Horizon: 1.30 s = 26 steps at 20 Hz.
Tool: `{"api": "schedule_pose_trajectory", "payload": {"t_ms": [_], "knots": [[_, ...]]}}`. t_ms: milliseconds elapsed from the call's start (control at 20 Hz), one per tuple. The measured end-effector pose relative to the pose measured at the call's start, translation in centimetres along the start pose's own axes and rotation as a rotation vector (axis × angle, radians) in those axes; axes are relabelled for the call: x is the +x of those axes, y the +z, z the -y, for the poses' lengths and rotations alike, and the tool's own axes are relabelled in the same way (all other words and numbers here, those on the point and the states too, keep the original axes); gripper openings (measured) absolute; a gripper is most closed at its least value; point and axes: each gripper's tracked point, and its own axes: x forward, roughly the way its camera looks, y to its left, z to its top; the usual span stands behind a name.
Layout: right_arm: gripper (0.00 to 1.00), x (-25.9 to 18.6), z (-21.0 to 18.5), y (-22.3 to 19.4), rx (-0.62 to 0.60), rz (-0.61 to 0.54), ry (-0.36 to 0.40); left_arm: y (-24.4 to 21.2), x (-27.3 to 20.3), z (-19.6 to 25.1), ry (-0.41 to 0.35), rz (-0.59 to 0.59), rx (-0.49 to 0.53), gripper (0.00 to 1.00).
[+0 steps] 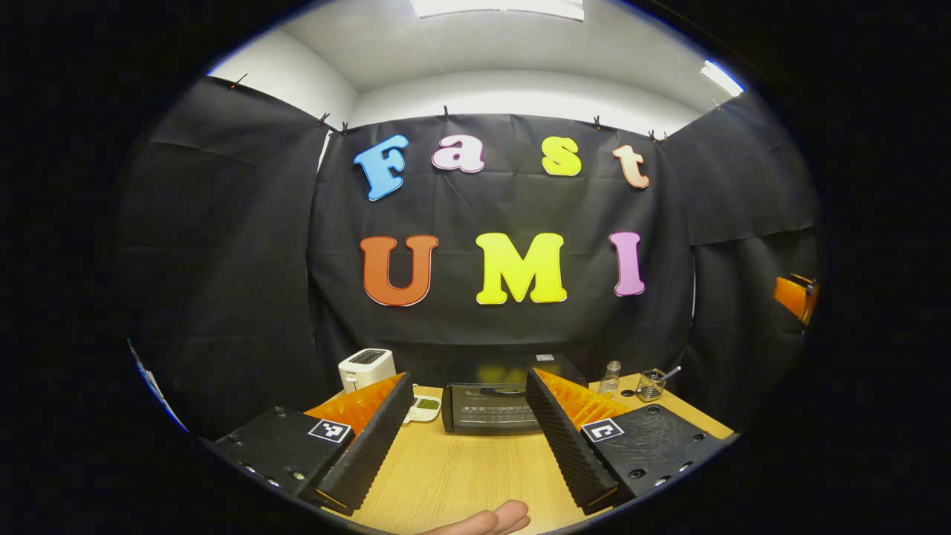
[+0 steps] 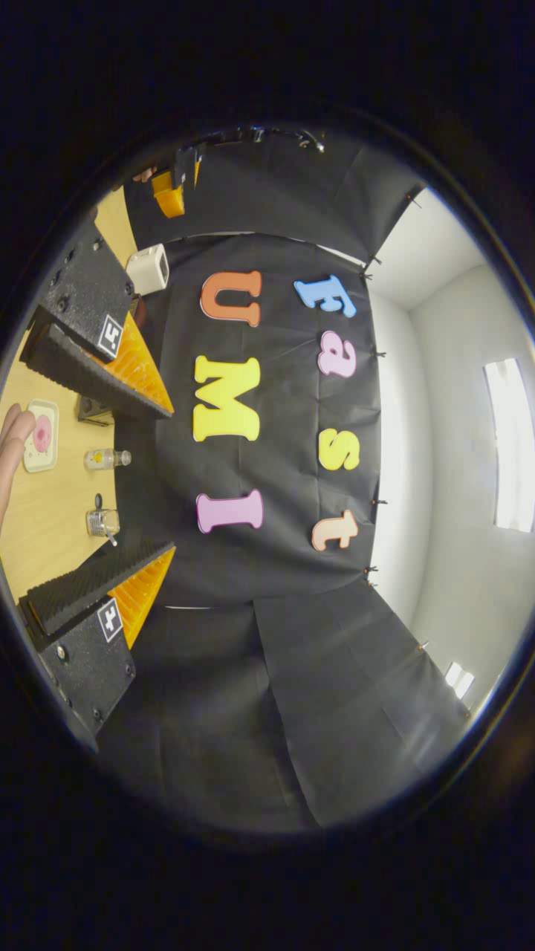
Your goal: Open the electric oven with the left hand, put the food in, and close the electric oven.
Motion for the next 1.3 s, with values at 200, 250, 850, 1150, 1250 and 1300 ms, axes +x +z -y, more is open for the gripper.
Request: {"api": "schedule_pose_trajectory", "payload": {"t_ms": [200, 250, 850, 1150, 1250, 1300], "knots": [[1.0, 1.1, 1.3, -0.7, 0.019, 0.018, -0.004, -2.4, 5.8, 1.4, -0.032, -0.039, -0.018, 0.97], [0.99, 1.4, 1.6, -1.0, 0.012, 0.018, -0.002, -3.0, 7.4, 1.9, -0.042, -0.047, -0.021, 0.96], [1.0, 4.0, 3.8, -2.6, -0.067, 0.017, -0.002, -11.6, 22.3, 7.9, -0.082, -0.218, 0.044, 0.97], [1.0, 4.8, 5.9, -3.7, -0.089, 0.022, -0.03, -15.5, 26.4, 9.1, -0.088, -0.343, 0.022, 0.97], [1.0, 5.0, 6.5, -4.1, -0.088, 0.019, -0.036, -16.4, 27.1, 9.3, -0.089, -0.364, 0.007, 0.97], [1.0, 5.1, 6.7, -4.2, -0.089, 0.015, -0.036, -16.7, 27.6, 9.5, -0.101, -0.368, 0.002, 0.97]]}}
